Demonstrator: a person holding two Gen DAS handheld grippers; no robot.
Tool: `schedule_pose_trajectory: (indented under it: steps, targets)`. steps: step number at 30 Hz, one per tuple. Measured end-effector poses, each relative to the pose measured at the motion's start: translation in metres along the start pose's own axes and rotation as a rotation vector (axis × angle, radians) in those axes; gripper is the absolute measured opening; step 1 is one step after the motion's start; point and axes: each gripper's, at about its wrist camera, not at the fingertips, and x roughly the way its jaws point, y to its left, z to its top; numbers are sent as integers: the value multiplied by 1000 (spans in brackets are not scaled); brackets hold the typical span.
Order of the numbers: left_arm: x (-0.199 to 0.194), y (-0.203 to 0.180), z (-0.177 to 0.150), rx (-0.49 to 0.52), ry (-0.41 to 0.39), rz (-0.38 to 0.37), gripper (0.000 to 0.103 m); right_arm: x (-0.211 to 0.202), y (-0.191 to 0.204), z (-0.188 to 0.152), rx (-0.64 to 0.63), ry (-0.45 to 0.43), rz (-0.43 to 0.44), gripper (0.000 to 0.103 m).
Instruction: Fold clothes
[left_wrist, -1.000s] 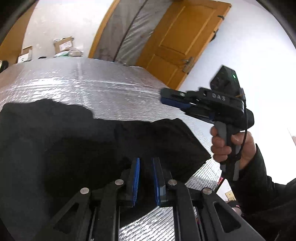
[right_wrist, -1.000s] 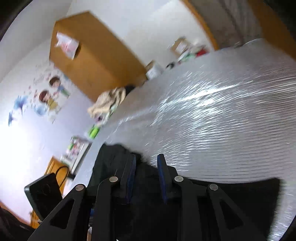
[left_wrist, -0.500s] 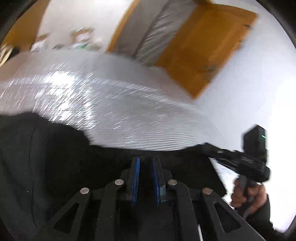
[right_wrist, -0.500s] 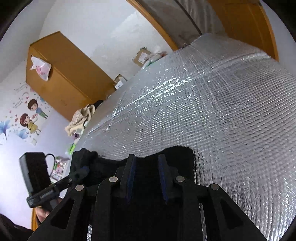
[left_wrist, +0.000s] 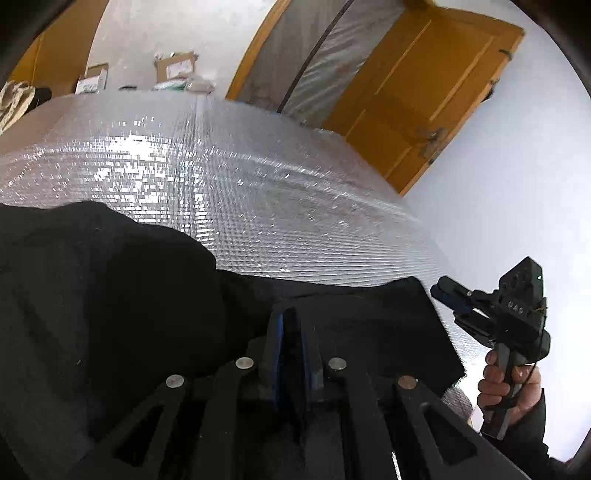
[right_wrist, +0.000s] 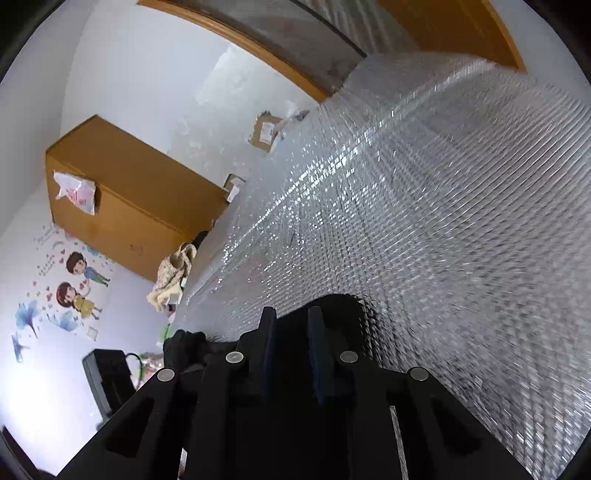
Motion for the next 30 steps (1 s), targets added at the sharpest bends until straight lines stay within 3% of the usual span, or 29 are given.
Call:
schedule_pose_trajectory:
  steps: [8,12,15,24,28,30]
  targets:
    - [-28,-11,-34,105,1,-54,8,-41,11,-38,-116,-12,-98,23]
    - [-13,-13,-49,153,81,-44,9,-43,14,-60,-176,19,-178,25]
    - [-11,-16,-49,161,74,-33,9,-40,16,-71,-201,20,-223,26]
    - [-27,-22,-58,206,64,35,9,-44,14,-74,-131,14,-215,26]
    - [-25,-24,-58,224,65,53,9,-45,18,-73,-121,30,-183,39]
    - [-23,-25,-59,234,64,61,9,-44,21,-73,-119,41,-170,39]
